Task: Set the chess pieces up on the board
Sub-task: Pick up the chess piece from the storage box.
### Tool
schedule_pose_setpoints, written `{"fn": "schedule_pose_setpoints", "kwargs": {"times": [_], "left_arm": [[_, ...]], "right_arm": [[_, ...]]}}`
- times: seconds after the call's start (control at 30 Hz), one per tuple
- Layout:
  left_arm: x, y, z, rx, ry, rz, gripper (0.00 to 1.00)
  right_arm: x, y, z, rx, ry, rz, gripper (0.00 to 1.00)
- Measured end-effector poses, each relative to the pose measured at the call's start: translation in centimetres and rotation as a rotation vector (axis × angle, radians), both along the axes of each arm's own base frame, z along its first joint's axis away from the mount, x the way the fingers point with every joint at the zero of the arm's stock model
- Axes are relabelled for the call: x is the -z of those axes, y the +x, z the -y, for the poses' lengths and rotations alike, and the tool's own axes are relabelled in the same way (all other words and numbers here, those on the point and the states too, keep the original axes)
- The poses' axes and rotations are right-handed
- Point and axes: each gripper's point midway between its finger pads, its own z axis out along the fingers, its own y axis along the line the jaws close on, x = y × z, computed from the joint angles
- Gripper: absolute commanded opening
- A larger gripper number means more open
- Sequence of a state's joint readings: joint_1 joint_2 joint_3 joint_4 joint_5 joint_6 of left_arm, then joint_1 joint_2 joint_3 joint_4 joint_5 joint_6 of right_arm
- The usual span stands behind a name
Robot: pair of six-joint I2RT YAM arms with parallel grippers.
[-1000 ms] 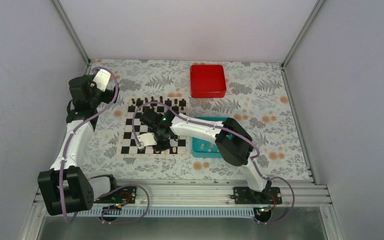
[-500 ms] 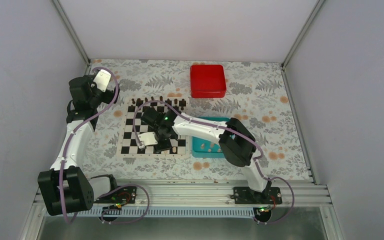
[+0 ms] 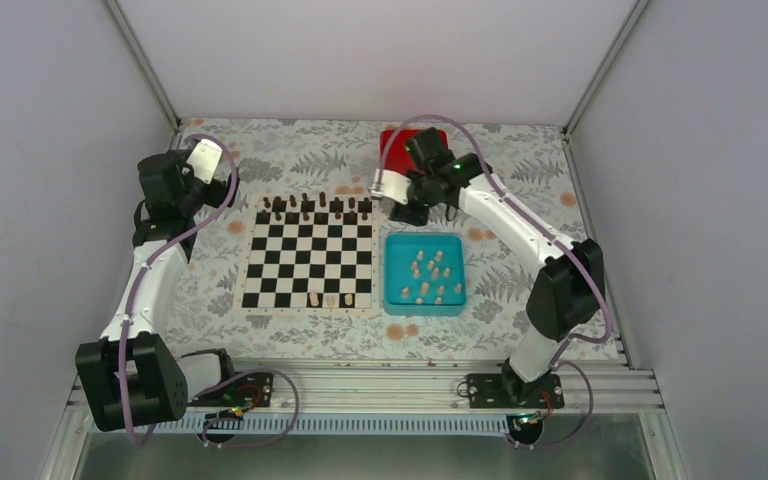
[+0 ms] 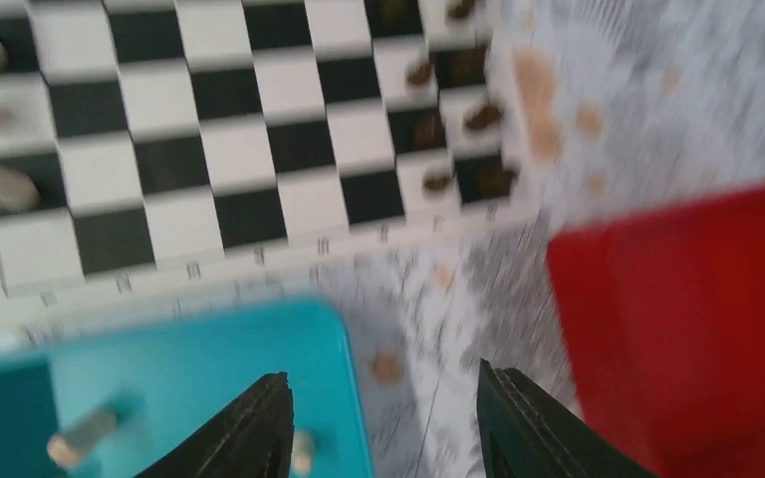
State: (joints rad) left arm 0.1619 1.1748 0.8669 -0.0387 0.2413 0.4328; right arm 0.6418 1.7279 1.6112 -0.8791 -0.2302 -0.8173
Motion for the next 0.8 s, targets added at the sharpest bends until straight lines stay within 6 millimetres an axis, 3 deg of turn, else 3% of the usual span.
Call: {"fn": "schedule_pose_setpoints", "kwargs": {"times": [0.07, 0.13, 0.23, 0.3, 0.53, 0.8], "left_arm": [[0.0, 0.0, 0.0, 0.000, 0.000, 0.000, 1.00], [0.0, 0.0, 0.0, 0.000, 0.000, 0.000, 1.00], [0.0, 0.0, 0.0, 0.000, 0.000, 0.000, 1.00], [0.0, 0.0, 0.0, 0.000, 0.000, 0.000, 1.00], [0.0, 0.0, 0.0, 0.001, 0.000, -0.001, 1.00], [0.0, 0.0, 0.0, 0.001, -0.001, -0.001, 1.00]], "right_arm": [[2.6, 1.0, 3.7, 0.078, -0.048, -0.047, 0.48], [5.6, 0.7, 6.0, 0.115, -0.099, -0.111, 0.47], [9.1, -1.0, 7.8, 0.125, -0.161, -0.195, 0.46], [10.4, -1.9, 8.4, 0.126, -0.184, -0.227, 0.46], [13.8, -3.4, 10.3, 0.151, -0.245, -0.265, 0.44], [15.1, -3.4, 12.3, 0.197, -0.276, -0.267, 0.40]]}}
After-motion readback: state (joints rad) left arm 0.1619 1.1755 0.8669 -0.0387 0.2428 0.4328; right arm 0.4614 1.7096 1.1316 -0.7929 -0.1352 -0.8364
